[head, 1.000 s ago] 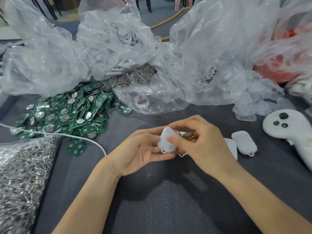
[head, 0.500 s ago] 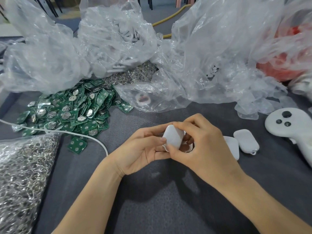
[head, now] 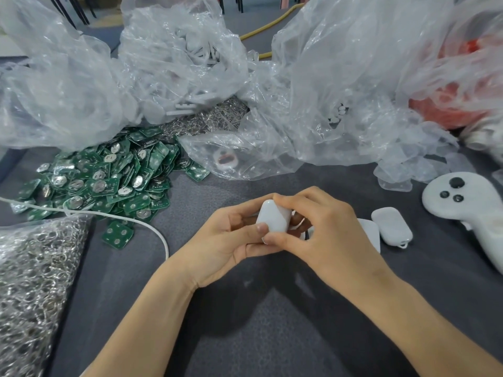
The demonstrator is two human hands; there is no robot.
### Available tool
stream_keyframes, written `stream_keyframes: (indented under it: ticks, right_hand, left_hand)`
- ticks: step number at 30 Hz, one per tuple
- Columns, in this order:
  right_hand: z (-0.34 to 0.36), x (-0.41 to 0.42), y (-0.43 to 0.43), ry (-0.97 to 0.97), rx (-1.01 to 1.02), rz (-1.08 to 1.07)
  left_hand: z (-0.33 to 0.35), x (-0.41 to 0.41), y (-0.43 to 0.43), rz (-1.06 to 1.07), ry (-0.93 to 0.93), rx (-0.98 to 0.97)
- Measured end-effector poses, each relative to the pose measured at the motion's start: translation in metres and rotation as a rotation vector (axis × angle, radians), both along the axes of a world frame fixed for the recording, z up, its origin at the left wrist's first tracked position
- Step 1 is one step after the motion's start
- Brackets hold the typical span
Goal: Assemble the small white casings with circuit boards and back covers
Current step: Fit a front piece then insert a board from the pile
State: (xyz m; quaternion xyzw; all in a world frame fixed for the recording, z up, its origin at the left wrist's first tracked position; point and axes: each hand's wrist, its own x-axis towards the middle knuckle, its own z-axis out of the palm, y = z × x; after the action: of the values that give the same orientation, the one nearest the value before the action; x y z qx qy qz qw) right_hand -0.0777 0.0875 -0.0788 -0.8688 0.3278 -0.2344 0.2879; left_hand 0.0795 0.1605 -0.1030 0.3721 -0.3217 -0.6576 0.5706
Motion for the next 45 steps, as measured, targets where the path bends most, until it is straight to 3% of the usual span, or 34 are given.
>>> stream_keyframes:
  ticks: [4,9,13,24,33,39,45]
  right_hand:
    - [0.002,-0.004,-0.004,-0.041,0.051,-0.004]
    - [0.004,-0.014,-0.019,-0.255,0.553,0.0]
    - [0.003,-0.014,-0.019,-0.386,0.721,-0.037]
    - [-0.006,-0.007,-0.009,-0.499,0.647,-0.142]
    - [0.004,-0.015,-0.017,-0.388,0.714,-0.03]
    - [0.01,-0.014,-0.01,-0.377,0.907,0.127]
    - [0.004,-0.012,-0.007,-0.352,0.828,0.114]
  left_hand:
    - [0.001,-0.003,0.0,0.015,-0.041,-0.032]
    - [0.003,-0.009,-0.001,0.056,-0.165,-0.03]
    - [0.004,-0.015,-0.003,0.241,-0.321,-0.043]
    - [-0.003,-0.026,-0.003,0.294,-0.528,-0.144]
    - [-0.001,-0.027,-0.001,0.26,-0.589,-0.186]
    - [0.003,-0.032,-0.001,0.317,-0.575,-0.181]
    - [0.001,-0.034,0.0,0.343,-0.638,-0.198]
